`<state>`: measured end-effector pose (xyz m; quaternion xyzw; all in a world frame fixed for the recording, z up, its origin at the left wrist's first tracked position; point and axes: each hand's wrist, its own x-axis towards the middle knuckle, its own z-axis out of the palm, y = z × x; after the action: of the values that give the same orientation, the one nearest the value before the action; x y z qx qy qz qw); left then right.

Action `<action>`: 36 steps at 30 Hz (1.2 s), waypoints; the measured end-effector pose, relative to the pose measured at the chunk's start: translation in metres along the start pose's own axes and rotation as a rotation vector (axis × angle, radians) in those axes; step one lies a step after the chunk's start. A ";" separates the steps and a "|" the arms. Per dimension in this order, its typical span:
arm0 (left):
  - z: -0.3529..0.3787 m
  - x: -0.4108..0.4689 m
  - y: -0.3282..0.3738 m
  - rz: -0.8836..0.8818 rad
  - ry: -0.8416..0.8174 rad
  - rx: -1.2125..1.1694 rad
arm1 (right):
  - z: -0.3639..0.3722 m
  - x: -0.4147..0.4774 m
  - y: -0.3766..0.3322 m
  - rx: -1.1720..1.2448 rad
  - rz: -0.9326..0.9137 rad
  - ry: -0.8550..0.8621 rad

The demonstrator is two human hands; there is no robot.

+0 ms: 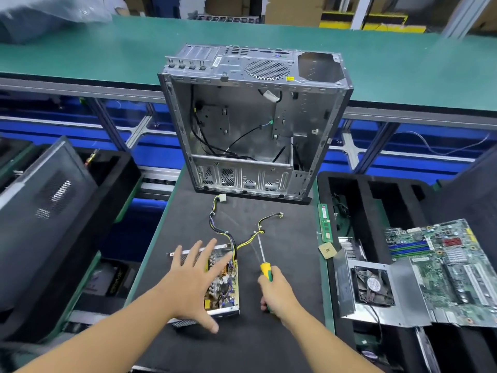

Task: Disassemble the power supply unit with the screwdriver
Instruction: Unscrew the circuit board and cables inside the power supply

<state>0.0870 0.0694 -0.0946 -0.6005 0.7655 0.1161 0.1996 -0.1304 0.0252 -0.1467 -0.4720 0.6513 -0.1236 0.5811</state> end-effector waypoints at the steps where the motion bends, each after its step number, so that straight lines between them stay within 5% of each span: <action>1: 0.001 0.002 0.002 0.021 0.035 0.025 | 0.000 0.000 0.000 0.037 0.004 0.002; 7: -0.008 0.020 -0.007 0.194 0.107 0.082 | -0.004 -0.013 -0.006 0.148 -0.069 0.013; 10: -0.010 0.018 -0.008 0.187 0.091 -0.072 | -0.009 -0.020 -0.027 0.160 -0.201 0.077; 12: -0.013 0.010 -0.005 0.111 0.141 -0.414 | -0.009 -0.025 -0.050 0.196 -0.289 0.058; 16: -0.028 -0.011 -0.010 -0.080 0.328 -1.499 | 0.025 -0.036 -0.105 0.153 -0.380 -0.134; 20: -0.020 -0.062 -0.043 -0.180 0.436 -1.970 | 0.104 -0.057 -0.139 0.097 -0.404 -0.304; 27: 0.080 -0.220 -0.141 -0.518 0.285 -2.032 | 0.256 -0.099 -0.136 -0.276 -0.334 -0.677; 32: 0.170 -0.303 -0.155 -1.004 0.322 -1.939 | 0.361 -0.123 -0.104 -0.729 -0.436 -0.665; 36: 0.224 -0.348 -0.144 -1.216 0.310 -1.943 | 0.421 -0.141 -0.079 -0.942 -0.436 -0.714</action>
<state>0.3327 0.4302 -0.1310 -0.7779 -0.0455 0.4657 -0.4194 0.2579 0.2544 -0.1243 -0.8113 0.2905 0.2263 0.4540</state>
